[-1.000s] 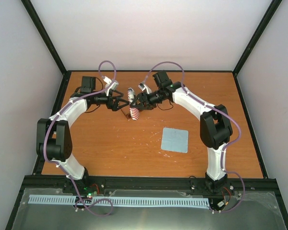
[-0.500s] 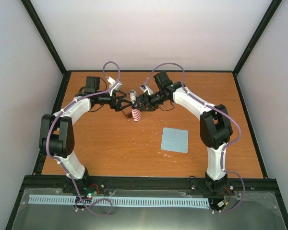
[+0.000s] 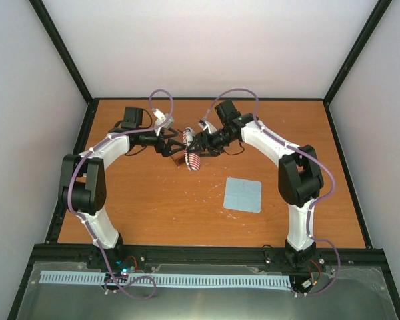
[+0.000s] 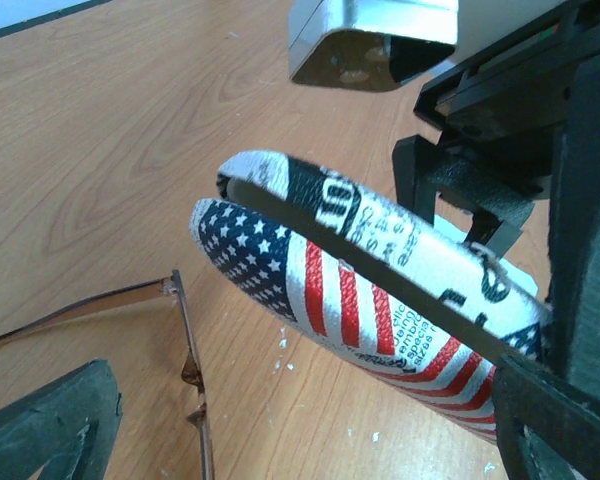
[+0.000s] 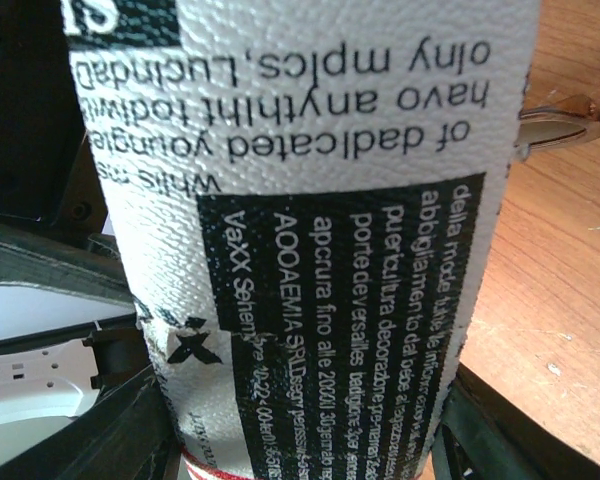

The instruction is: Organize the sunglasses

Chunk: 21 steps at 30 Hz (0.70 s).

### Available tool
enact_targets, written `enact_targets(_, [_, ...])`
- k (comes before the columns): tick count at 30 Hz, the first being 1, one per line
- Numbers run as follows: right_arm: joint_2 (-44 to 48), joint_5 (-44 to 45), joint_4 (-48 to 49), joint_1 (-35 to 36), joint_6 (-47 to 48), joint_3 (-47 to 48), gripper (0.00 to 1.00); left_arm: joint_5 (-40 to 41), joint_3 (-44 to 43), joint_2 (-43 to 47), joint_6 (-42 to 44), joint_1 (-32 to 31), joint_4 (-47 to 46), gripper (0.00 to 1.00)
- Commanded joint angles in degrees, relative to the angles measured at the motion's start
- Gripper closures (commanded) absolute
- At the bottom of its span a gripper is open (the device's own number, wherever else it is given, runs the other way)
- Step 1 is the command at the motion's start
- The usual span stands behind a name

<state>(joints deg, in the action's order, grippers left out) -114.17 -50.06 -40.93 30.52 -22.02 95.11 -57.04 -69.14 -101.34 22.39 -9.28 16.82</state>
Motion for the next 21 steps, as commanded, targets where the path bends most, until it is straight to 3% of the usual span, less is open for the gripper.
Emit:
enact_targets(1, [8.66, -15.0, 8.72, 1.05, 0.12, 2.68, 0.73, 11.32, -0.19, -4.15, 5.55, -1.0, 2.65, 0.0])
enact_targets(10, [11.51, -15.67, 9.23, 0.11, -0.66, -0.33, 0.73, 11.76, -3.02, -6.72, 5.72, -1.08, 2.61, 0.01])
enact_targets(21, [3.5, 10.06, -9.36, -8.3, 2.65, -1.18, 0.76, 12.9, -4.57, -3.32, 5.25, 1.0, 6.18, 0.01])
